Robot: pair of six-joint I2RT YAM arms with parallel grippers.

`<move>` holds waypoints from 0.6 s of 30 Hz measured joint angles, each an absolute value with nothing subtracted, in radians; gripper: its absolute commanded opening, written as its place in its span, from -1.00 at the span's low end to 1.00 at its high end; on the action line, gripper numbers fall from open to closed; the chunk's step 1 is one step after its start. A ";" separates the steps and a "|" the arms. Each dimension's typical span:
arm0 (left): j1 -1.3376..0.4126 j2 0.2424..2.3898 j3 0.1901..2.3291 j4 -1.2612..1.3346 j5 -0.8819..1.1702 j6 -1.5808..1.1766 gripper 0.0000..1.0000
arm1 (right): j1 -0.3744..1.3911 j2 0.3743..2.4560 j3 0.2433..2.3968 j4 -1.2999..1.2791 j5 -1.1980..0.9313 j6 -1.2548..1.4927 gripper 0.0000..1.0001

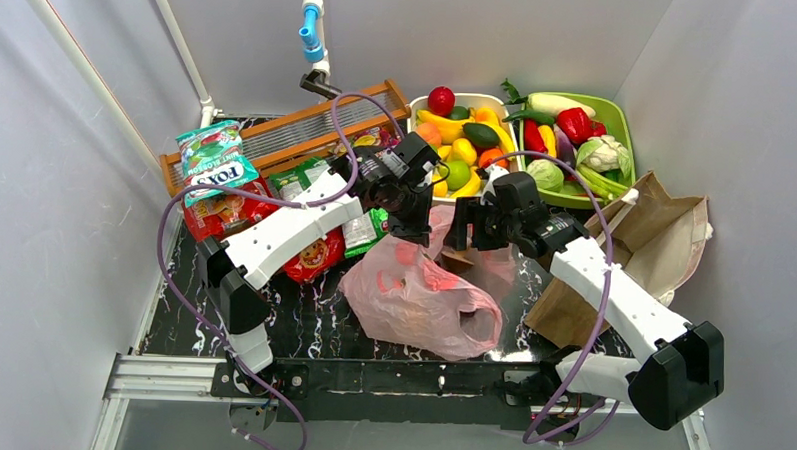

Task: Place the mixed food into the grocery bags and tie them

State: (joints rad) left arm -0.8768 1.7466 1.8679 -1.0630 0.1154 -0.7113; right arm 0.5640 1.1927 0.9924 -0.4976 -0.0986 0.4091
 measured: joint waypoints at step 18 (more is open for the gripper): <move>-0.852 1.738 1.719 -1.020 0.120 -0.714 -1.00 | 0.564 1.025 1.117 -0.631 -0.214 0.367 0.56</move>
State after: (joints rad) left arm -0.8520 1.7382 1.7187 -1.0199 0.1204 -0.7143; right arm 0.5640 1.0252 1.1168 -0.6312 -0.2142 0.3668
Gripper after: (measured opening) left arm 0.009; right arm 0.784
